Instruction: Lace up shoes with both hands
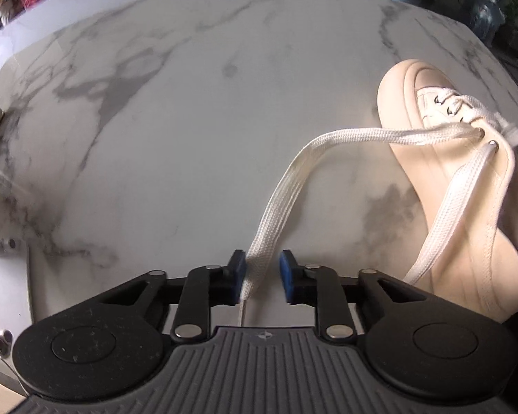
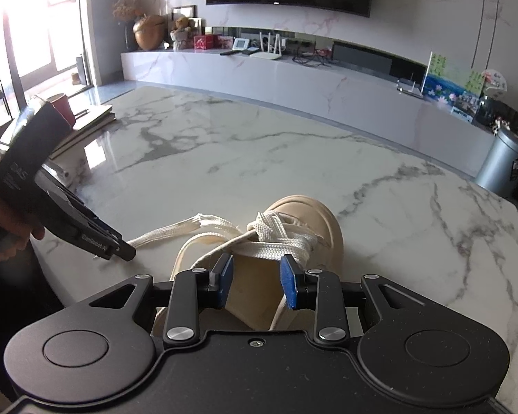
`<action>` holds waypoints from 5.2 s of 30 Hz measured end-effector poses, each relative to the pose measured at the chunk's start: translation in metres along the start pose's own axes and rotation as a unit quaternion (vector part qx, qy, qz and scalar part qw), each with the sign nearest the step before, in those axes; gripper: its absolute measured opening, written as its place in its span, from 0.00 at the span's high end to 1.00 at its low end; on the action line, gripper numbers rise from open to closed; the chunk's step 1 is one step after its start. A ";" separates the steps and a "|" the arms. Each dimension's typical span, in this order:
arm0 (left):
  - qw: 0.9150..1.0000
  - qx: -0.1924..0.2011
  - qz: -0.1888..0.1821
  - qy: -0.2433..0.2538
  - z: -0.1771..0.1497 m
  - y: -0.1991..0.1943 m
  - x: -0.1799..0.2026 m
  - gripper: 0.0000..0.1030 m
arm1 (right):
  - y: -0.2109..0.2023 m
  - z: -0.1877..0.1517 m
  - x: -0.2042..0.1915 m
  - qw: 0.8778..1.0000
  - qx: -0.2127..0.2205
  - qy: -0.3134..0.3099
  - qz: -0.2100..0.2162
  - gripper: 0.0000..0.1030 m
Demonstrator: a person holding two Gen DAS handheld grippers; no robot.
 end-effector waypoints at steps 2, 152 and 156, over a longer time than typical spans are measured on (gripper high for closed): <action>1.000 0.005 -0.016 0.000 0.000 0.000 -0.001 0.97 | -0.001 0.000 0.000 1.000 0.001 -0.001 -0.001 0.72; 0.882 0.058 -0.024 0.467 0.020 -0.042 0.182 0.94 | -0.008 -0.016 0.050 0.996 -0.032 0.041 0.069 0.96; 0.883 0.062 -0.026 0.464 0.021 -0.042 0.182 0.94 | -0.009 -0.016 0.050 0.996 -0.032 0.040 0.069 0.96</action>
Point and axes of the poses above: each gripper's, at about its wrist camera, not at the fingertips, and y roughly the way its jaws point, x to its right, z to its top, the point moved 2 cm from there along y, roughly the way its jaws point, and after that the axes turned 1 degree about -x, right-handed, at the moved point
